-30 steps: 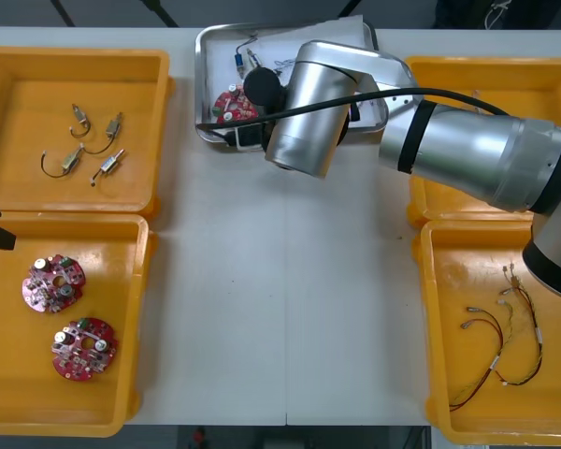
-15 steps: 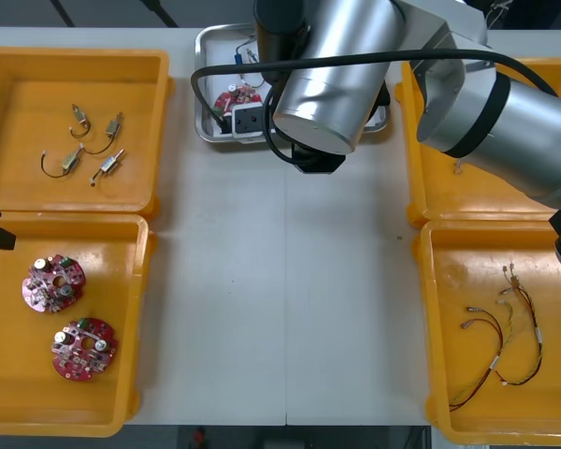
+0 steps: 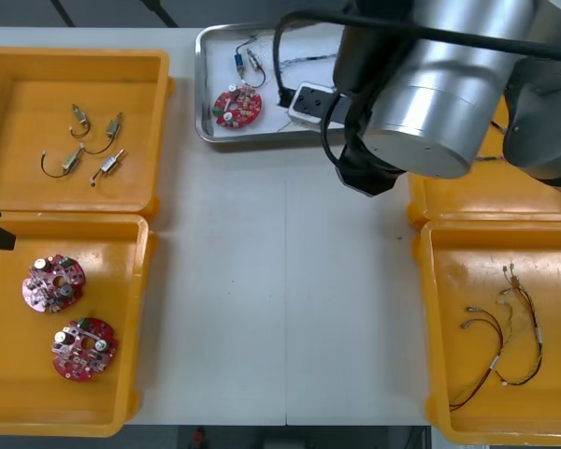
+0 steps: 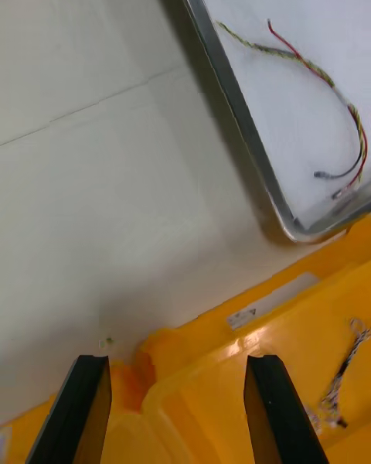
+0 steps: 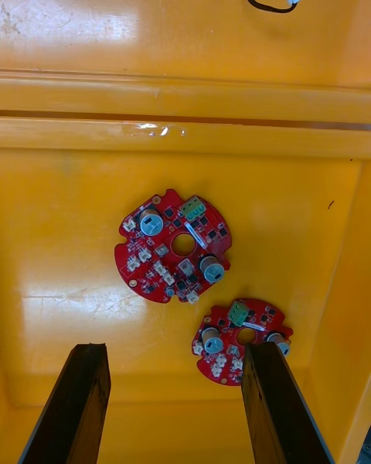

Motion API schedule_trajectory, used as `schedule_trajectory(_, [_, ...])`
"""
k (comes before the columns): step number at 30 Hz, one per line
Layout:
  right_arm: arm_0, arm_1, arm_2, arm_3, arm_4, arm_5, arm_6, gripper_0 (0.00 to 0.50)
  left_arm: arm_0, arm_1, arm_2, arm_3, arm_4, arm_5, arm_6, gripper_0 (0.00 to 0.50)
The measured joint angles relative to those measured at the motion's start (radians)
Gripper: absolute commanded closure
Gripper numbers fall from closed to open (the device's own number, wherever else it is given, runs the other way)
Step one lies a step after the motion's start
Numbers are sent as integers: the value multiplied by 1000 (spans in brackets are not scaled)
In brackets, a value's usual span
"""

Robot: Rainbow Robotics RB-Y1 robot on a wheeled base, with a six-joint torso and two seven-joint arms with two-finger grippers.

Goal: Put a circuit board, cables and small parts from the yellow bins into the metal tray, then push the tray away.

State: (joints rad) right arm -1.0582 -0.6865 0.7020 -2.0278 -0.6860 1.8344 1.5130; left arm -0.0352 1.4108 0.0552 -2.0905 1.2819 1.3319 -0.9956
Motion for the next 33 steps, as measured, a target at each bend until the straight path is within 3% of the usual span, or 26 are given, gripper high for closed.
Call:
schedule_trajectory(8, [132, -103, -189, -28, -155, 22, -113, 0, 0, 1, 0, 0, 0, 0, 0, 0])
schedule_trajectory(16, [257, -189, -354, -29, -207, 31, -196, 0, 0, 1, 0, -1, 0, 0, 0, 0])
schedule_trajectory(21, [335, -251, -436, -29, -240, 32, -313, 0, 0, 1, 0, -1, 0, 0, 0, 0])
schedule_trajectory(28, [478, -279, -628, 2, -302, 32, -316, 0, 1, 2, 0, -1, 0, 0, 0, 0])
schedule_trajectory(33, [574, -279, -752, 47, -307, 33, -316, 0, 1, 2, 0, -1, 0, 0, 0, 0])
